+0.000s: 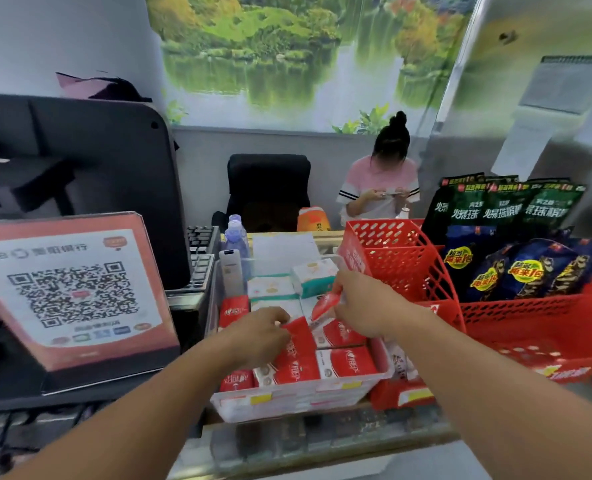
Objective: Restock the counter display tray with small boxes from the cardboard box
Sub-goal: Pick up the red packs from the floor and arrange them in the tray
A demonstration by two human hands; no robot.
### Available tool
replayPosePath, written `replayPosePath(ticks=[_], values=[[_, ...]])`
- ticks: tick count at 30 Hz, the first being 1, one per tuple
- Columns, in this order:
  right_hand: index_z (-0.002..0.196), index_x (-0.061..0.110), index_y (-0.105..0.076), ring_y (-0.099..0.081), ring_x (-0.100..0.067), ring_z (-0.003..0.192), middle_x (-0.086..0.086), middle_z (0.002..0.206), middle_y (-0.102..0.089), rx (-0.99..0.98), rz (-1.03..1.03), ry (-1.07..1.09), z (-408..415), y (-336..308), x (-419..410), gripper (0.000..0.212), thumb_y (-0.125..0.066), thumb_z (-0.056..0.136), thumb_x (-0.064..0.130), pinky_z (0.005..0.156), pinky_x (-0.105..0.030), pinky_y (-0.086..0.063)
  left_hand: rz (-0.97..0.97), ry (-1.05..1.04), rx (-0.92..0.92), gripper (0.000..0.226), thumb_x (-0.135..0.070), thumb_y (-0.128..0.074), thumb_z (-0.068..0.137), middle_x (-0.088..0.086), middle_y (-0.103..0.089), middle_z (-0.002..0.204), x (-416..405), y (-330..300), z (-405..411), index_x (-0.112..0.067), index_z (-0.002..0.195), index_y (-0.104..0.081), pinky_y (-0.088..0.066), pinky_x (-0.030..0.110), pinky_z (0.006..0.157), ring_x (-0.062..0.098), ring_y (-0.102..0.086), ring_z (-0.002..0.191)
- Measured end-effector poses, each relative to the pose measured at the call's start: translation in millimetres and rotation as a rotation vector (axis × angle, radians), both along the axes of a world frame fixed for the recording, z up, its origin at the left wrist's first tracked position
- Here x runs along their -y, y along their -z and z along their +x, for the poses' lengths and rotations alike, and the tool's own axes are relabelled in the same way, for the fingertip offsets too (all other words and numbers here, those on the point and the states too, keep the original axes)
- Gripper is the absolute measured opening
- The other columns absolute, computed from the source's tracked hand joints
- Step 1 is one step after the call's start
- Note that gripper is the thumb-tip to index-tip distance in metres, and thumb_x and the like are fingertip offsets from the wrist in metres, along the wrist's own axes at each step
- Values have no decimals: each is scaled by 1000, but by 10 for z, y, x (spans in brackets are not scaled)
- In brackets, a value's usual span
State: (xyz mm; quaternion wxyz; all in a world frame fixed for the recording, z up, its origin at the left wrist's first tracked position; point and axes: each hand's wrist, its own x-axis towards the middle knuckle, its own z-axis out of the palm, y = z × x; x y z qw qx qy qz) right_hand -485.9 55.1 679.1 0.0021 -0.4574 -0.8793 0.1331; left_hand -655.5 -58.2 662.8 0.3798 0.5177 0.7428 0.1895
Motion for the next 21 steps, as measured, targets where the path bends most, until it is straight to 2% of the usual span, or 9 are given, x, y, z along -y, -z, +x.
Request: replayPosePath(ticks=[2, 4, 7, 8, 10, 13, 15, 17, 21], values=[[118, 22, -51, -60, -23, 97, -2, 116, -63, 145, 51, -73, 18, 37, -63, 28, -60, 92, 26, 85, -41, -52, -41, 106, 17, 35, -23, -49, 95, -6, -65, 108, -109, 89, 89, -24, 129, -56, -55, 26, 77, 8, -64, 89], [119, 21, -51, -56, -24, 108, -1, 120, -61, 262, 204, -167, 20, 87, -119, 29, -59, 91, 25, 94, -41, -45, -54, 169, 16, 39, -21, -52, 94, -7, -61, 114, -208, 178, 178, -29, 132, -53, -56, 25, 74, 6, -63, 90], [126, 21, -50, -47, -26, 124, -1, 130, -59, 401, 304, -225, -14, 141, -169, 36, -56, 90, 22, 106, -47, -32, -37, 140, 46, 34, -21, -59, 90, -7, -62, 116, -344, 337, 275, -31, 122, -52, -59, 35, 80, 13, -65, 96], [127, 22, -50, -44, -27, 127, -1, 132, -58, 452, 310, -235, -26, 155, -173, 37, -56, 90, 22, 108, -50, -28, -14, 127, -2, 31, -24, -61, 88, -5, -63, 117, -375, 384, 313, -30, 117, -52, -58, 38, 84, 15, -64, 98], [125, 23, -52, -39, -30, 132, -3, 135, -58, 539, 329, -258, -50, 188, -167, 37, -58, 89, 21, 111, -57, -21, 58, 102, -233, 27, -35, -63, 86, -3, -63, 117, -391, 460, 397, -30, 110, -53, -55, 40, 87, 18, -62, 100], [131, 24, -50, -30, -35, 141, -5, 139, -56, 654, 321, -287, -88, 240, -145, 41, -59, 91, 24, 113, -68, -6, 155, 27, -538, 48, -50, -65, 82, 2, -50, 118, -348, 488, 514, -24, 117, -45, -51, 38, 85, 25, -58, 102], [134, 26, -49, -29, -36, 142, -6, 140, -55, 704, 299, -298, -104, 259, -130, 43, -58, 92, 27, 112, -71, 1, 118, -38, -513, 63, -56, -66, 79, 5, -46, 120, -353, 520, 520, -21, 122, -37, -48, 38, 82, 28, -58, 105], [135, 27, -50, -29, -37, 142, -6, 141, -54, 731, 294, -303, -115, 251, -128, 42, -57, 93, 27, 111, -71, 3, 67, -82, -381, 71, -57, -69, 76, 6, -47, 123, -387, 561, 486, -22, 126, -34, -49, 38, 83, 27, -58, 108], [135, 25, -52, -29, -37, 142, -7, 141, -53, 740, 290, -303, -94, 207, -105, 42, -57, 93, 26, 113, -70, 3, 52, -81, -145, 59, -46, -73, 80, -1, -60, 123, -424, 551, 548, -25, 126, -43, -54, 30, 81, 19, -62, 104]])
